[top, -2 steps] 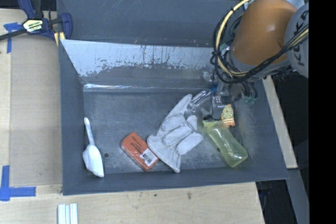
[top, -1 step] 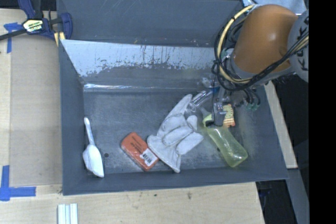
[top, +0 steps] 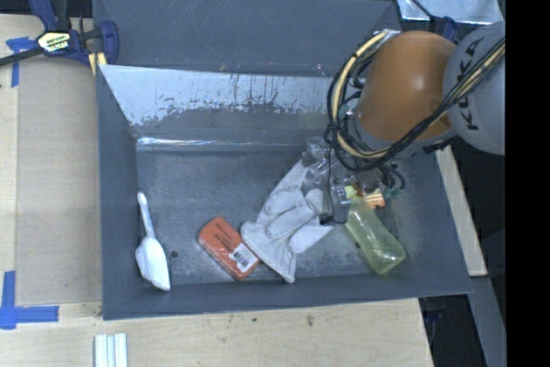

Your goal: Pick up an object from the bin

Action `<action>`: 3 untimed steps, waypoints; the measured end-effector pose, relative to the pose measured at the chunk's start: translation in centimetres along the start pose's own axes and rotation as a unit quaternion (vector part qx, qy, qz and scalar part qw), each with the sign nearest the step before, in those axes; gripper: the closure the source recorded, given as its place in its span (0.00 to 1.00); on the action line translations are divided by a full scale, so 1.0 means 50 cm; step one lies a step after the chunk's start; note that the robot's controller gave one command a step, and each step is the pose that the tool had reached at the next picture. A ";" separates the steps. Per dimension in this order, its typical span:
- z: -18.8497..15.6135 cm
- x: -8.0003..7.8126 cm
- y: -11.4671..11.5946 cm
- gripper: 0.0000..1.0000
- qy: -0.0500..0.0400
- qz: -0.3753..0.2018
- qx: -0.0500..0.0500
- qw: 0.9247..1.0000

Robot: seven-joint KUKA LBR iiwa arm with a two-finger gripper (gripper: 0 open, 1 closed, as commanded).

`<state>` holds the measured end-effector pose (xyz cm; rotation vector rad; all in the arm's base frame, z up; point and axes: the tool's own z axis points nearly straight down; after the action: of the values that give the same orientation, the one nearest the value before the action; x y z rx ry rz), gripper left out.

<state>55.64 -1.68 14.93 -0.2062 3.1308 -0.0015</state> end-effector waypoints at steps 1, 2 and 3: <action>0.055 -0.013 0.010 0.00 0.001 0.060 -0.001 0.998; 0.146 0.004 0.019 1.00 -0.006 0.043 -0.001 0.999; 0.146 0.004 0.019 1.00 -0.006 0.042 -0.001 0.999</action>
Offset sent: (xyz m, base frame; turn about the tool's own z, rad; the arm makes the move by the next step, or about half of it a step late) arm -0.0083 0.0086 -0.0793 0.0852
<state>55.34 -0.76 7.63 -0.0737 3.1242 0.0018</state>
